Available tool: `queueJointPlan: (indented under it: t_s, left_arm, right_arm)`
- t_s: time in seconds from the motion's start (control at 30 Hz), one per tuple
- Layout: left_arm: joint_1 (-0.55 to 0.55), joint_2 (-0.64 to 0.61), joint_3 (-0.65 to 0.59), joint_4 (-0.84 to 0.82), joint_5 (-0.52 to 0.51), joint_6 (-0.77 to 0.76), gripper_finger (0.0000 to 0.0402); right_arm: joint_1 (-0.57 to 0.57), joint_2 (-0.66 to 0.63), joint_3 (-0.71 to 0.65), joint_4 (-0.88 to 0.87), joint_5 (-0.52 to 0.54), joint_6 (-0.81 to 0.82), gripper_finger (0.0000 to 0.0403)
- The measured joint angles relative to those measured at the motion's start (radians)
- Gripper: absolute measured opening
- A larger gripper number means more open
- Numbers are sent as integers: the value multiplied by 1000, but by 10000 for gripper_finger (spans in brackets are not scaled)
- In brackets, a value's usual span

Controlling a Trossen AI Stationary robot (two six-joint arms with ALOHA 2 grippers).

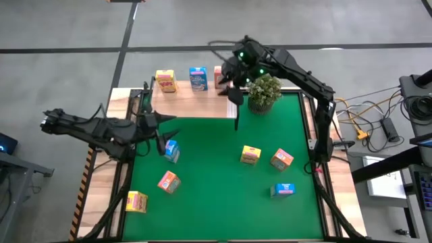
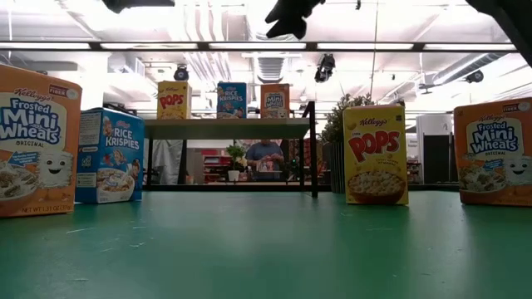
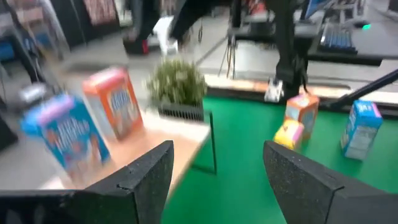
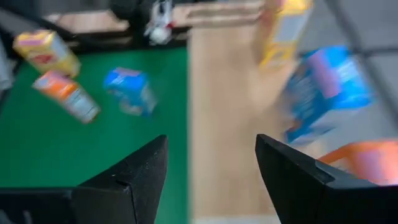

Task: Stack cereal on shelf
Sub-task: Put the left blue cereal box on the shelf

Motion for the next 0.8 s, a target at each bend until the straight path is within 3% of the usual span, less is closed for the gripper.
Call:
queueJointPlan:
  t_s: [0.2, 0.33, 0.4, 0.6, 0.8]
  left_arm:
    - [0, 50, 27, -197, 1, -245, 231]
    - [1, 87, 51, -264, 1, -281, 231]
    - [1, 100, 54, -266, 1, -260, 231]
    - [0, 124, 64, -256, 1, -180, 231]
    - [1, 124, 67, -256, 0, -170, 231]
  right_arm:
    - [94, -1, -6, -125, 11, 46, 224]
    - [141, 2, -37, -103, 132, 3, 224]
    - [152, 3, -72, -34, 183, -13, 224]
    - [150, 4, -219, 251, 192, -80, 210]
    - [142, 4, -411, 685, 287, -163, 136]
